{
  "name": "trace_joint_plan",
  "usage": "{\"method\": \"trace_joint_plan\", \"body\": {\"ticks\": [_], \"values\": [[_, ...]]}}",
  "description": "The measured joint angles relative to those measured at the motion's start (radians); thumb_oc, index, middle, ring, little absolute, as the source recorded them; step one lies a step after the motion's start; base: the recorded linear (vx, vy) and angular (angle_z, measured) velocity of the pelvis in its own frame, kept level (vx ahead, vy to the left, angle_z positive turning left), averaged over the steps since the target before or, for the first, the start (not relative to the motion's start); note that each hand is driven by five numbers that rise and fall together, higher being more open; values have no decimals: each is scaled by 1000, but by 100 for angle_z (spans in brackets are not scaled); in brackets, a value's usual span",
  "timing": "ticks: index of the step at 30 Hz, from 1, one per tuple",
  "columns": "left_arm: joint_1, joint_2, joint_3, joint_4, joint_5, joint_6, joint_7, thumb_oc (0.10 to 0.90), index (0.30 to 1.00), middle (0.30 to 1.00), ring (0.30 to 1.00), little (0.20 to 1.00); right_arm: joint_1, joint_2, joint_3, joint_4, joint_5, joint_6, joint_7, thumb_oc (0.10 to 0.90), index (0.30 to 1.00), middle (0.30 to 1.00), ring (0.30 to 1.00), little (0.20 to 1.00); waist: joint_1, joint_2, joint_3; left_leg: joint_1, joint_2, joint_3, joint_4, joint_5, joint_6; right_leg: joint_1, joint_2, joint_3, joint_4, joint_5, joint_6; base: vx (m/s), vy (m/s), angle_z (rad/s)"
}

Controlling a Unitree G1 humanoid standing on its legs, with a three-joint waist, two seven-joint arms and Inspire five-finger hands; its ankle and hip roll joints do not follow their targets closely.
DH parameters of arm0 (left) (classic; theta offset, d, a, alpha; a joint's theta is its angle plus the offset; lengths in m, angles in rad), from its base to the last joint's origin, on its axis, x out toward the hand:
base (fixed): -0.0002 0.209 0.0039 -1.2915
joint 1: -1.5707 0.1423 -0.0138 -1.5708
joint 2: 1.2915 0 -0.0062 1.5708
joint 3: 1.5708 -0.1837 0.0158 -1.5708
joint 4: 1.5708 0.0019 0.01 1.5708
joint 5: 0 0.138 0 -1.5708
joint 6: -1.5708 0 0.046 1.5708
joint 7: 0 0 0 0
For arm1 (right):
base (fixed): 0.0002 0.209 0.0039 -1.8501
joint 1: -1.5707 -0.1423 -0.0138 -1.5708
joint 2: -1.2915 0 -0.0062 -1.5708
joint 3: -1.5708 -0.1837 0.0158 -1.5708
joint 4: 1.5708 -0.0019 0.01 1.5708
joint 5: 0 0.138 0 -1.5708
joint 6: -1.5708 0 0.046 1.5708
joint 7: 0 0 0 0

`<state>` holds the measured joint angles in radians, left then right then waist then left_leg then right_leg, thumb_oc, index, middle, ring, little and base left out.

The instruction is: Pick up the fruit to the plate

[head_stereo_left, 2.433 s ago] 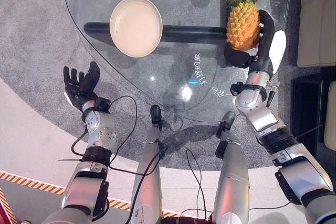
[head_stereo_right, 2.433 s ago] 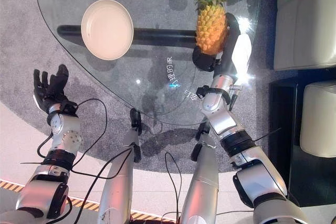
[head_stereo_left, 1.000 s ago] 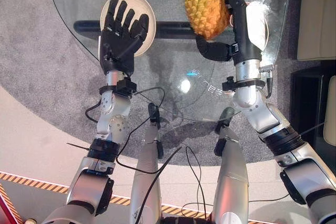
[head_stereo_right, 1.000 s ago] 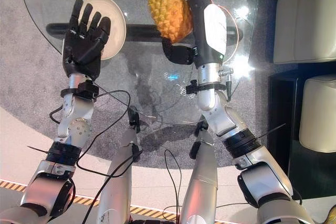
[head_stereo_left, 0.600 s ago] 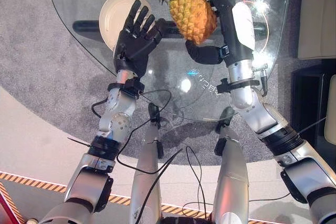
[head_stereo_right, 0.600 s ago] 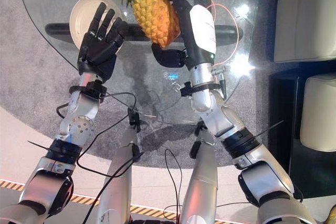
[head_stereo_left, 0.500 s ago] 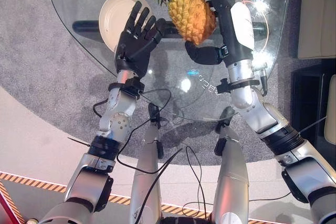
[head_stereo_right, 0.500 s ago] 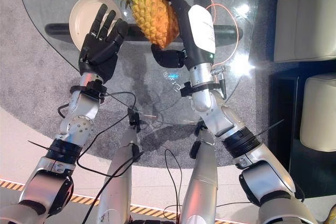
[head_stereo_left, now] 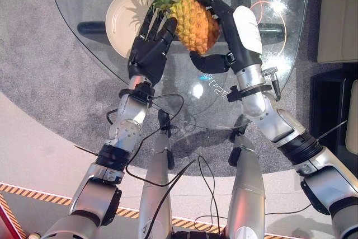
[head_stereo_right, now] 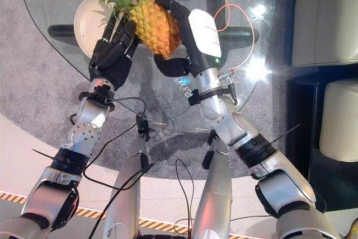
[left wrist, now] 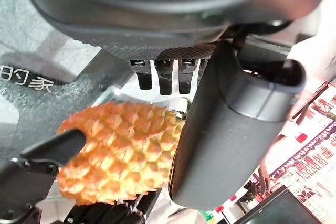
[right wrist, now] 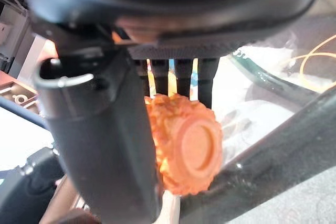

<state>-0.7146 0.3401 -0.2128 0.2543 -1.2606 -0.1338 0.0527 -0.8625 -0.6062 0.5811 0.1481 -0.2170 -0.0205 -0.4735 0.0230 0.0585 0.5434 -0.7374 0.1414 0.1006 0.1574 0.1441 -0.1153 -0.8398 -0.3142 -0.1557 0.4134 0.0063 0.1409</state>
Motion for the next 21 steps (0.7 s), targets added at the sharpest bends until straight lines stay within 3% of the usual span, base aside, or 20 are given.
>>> {"method": "trace_joint_plan", "body": {"ticks": [12,21], "values": [[1,-1,-5,-2,-22,-14,-42,800,900,900,900,900,-1,-26,16,-23,0,0,31,100,300,300,300,200,-1,0,0,-1,0,0,-1,0,0,0,0,-1,0,0,0,0,0,0],[2,-6,-8,-4,-47,-62,-47,800,900,900,900,900,-13,-25,16,-23,-3,-5,44,100,300,300,300,200,-1,-2,1,-4,0,-1,-1,0,0,-2,0,-3,-1,0,0,0,0,0]]}}
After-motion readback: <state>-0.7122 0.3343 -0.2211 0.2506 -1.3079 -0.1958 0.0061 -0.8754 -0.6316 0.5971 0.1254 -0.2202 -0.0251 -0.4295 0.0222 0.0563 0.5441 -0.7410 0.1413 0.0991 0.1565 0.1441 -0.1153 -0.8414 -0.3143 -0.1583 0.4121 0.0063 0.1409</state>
